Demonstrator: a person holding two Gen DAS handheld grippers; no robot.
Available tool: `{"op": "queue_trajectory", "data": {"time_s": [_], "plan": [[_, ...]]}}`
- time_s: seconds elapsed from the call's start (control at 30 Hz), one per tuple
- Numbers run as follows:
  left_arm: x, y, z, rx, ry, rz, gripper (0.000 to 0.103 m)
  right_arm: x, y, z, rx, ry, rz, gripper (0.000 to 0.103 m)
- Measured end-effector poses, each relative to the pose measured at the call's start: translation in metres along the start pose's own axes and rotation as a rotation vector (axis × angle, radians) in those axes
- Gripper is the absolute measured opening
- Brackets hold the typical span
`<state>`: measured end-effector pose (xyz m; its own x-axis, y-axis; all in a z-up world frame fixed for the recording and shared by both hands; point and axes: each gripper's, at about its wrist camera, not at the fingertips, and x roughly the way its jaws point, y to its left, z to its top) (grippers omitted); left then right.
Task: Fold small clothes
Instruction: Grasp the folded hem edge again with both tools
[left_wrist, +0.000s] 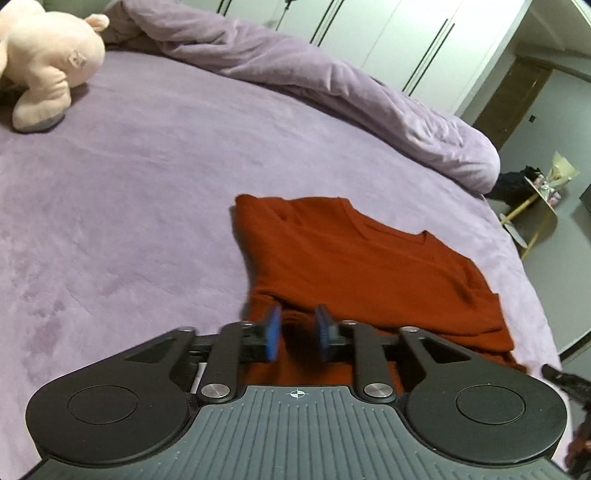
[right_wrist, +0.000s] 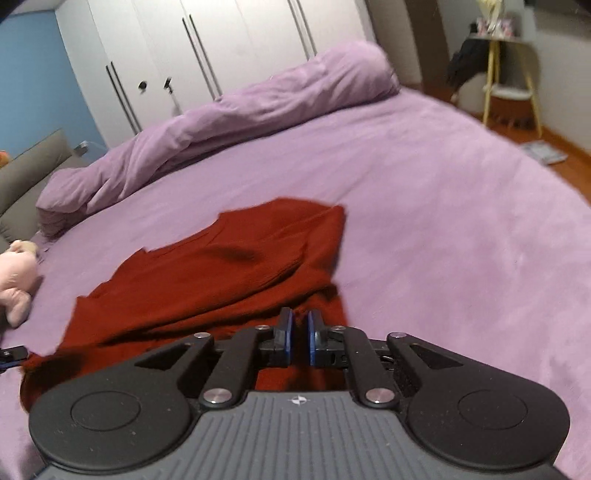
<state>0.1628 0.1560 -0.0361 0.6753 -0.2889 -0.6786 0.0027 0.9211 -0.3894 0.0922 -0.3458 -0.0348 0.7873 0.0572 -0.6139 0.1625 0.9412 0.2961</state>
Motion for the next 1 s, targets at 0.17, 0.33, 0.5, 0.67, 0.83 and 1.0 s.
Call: {"op": "queue_trajectory", "data": {"time_s": [0.17, 0.33, 0.5, 0.67, 0.83, 1.0], "plan": [[0.015, 0.012, -0.006, 0.114, 0.068, -0.008, 0.036, 0.013, -0.004, -0.005, -0.144, 0.091, 0.018, 0.038], [0.041, -0.002, -0.014, 0.275, 0.146, 0.008, 0.038, 0.037, -0.003, -0.010, -0.189, 0.183, 0.016, 0.037], [0.052, -0.008, -0.014, 0.313, 0.160, -0.017, 0.031, 0.042, 0.009, -0.016, -0.302, 0.198, 0.004, 0.012], [0.054, -0.013, -0.012, 0.346, 0.173, -0.032, 0.030, 0.048, 0.001, -0.013, -0.256, 0.228, 0.018, 0.016], [0.067, -0.018, -0.010, 0.350, 0.234, -0.080, 0.016, 0.057, -0.008, -0.010, -0.165, 0.245, 0.041, 0.015], [0.047, -0.029, -0.010, 0.368, 0.157, -0.114, 0.010, 0.039, 0.001, -0.001, -0.154, 0.204, 0.118, 0.005]]}}
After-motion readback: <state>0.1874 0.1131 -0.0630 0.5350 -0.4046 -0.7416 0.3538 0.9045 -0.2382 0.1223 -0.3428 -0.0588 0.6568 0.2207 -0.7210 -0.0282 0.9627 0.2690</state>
